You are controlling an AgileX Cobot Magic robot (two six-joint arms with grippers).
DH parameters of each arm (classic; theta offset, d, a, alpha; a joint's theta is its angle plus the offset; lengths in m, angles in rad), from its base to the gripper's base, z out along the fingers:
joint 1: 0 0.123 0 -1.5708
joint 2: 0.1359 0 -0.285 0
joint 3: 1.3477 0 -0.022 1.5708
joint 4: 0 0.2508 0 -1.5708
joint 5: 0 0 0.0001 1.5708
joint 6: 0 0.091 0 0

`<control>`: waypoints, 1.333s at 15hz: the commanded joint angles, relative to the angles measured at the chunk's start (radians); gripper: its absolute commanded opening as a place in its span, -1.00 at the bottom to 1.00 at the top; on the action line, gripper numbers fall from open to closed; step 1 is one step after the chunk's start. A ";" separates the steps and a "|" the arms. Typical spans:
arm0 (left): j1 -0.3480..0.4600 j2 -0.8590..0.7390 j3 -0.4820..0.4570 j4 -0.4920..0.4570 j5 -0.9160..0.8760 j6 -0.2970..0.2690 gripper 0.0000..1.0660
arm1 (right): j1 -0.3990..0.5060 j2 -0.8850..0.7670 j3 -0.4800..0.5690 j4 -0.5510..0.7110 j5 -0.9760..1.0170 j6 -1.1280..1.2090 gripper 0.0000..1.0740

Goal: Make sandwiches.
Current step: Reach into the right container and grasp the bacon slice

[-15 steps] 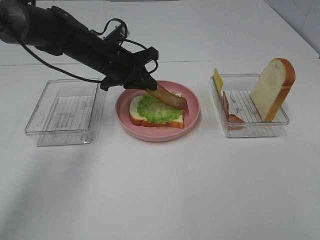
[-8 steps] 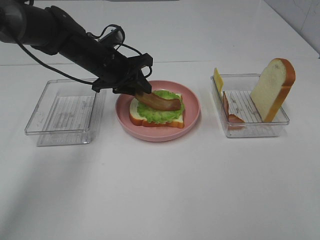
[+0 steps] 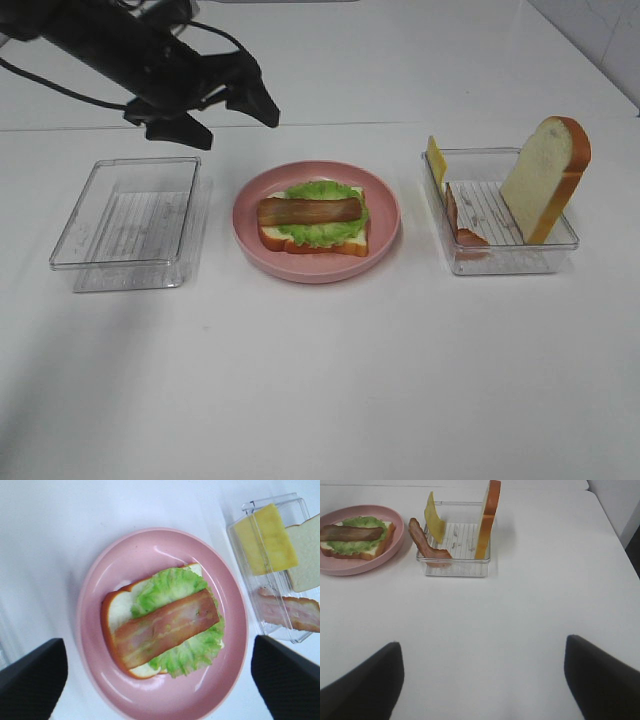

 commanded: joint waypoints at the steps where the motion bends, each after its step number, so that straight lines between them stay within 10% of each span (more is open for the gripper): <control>1: 0.034 -0.073 -0.007 0.059 0.095 -0.040 0.77 | -0.008 -0.011 0.001 0.002 -0.012 -0.011 0.54; 9: 0.057 -0.457 0.024 0.572 0.448 -0.301 0.76 | -0.008 -0.011 0.001 0.002 -0.012 -0.011 0.54; 20: 0.057 -1.176 0.592 0.605 0.470 -0.296 0.76 | -0.008 -0.011 0.001 0.002 -0.012 -0.011 0.54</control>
